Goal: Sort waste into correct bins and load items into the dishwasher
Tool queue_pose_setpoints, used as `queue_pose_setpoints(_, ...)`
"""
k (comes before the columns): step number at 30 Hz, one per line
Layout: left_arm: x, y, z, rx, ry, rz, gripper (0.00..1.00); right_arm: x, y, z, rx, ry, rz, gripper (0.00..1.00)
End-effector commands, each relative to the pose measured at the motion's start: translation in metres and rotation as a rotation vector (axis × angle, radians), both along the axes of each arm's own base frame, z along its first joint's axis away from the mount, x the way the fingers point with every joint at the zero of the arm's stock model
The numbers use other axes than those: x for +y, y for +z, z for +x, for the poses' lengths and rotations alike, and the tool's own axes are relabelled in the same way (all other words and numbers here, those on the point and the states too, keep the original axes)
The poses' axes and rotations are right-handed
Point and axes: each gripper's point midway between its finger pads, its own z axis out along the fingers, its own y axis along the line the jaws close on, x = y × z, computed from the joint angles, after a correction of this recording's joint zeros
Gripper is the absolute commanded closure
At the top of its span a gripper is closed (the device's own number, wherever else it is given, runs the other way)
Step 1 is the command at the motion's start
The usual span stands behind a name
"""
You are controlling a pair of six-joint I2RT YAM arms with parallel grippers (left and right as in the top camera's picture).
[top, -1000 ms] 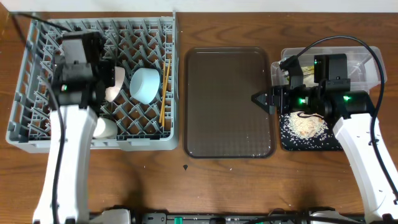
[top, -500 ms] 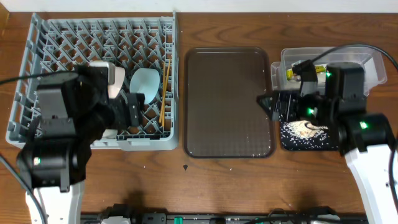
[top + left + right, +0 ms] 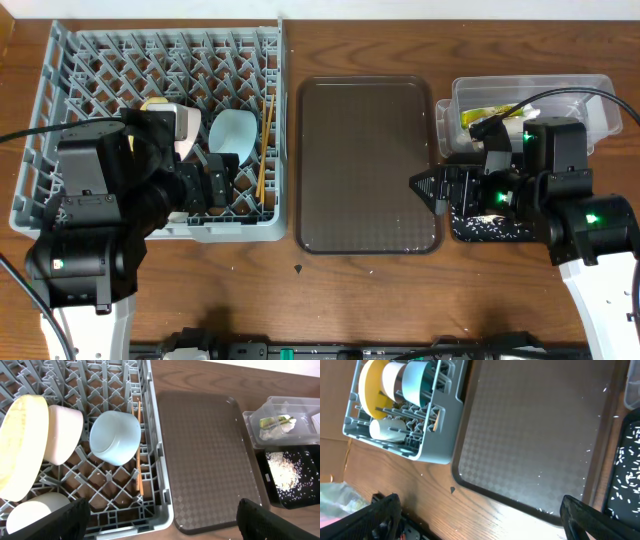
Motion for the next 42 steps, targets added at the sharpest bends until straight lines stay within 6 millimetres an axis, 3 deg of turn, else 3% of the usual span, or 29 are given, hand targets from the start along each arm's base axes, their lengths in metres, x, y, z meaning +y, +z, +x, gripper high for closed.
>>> queue_pose_setpoints(1, -0.002, 0.005, 0.000, -0.009, -0.007, -0.012, 0.06, 0.002, 0.014, 0.016, -0.128, 0.035, -0.020, 0.01)
queue_pose_setpoints(3, -0.002, 0.005, 0.000, -0.009, -0.007, -0.012, 0.06, 0.004, 0.023, 0.020, -0.231, 0.102, -0.058, 0.01)
queue_pose_setpoints(7, -0.002, 0.005, 0.000, -0.009, -0.007, -0.012, 0.06, 0.002, 0.032, 0.015, -0.273, 0.103, -0.070, 0.01)
queue_pose_setpoints(10, -0.002, 0.005, 0.000, -0.009, -0.007, -0.012, 0.06, -0.028, 0.048, 0.030, -0.444, 0.010, -0.230, 0.01)
queue_pose_setpoints(14, -0.002, 0.005, 0.000, -0.009, -0.008, -0.012, 0.06, -0.037, 0.049, 0.031, -0.668, 0.057, -0.340, 0.01)
queue_pose_setpoints(19, -0.002, 0.005, 0.000, -0.009, -0.007, -0.012, 0.06, -0.049, 0.009, 0.001, -0.842, 0.021, -0.371, 0.01)
queue_pose_setpoints(22, -0.002, 0.005, 0.000, -0.009, -0.007, -0.012, 0.06, -0.052, -0.026, -0.025, -0.929, 0.001, -0.366, 0.01)
queue_pose_setpoints(31, -0.002, 0.005, 0.000, -0.009, -0.007, -0.012, 0.06, -0.053, -0.053, -0.040, -1.116, -0.040, -0.352, 0.01)
queue_pose_setpoints(38, -0.002, 0.005, 0.000, -0.009, -0.007, -0.012, 0.05, -0.052, -0.076, -0.033, -1.115, -0.040, -0.351, 0.01)
queue_pose_setpoints(42, -0.002, 0.005, 0.000, -0.009, -0.007, -0.012, 0.06, -0.052, -0.077, -0.034, -1.109, -0.038, -0.351, 0.01)
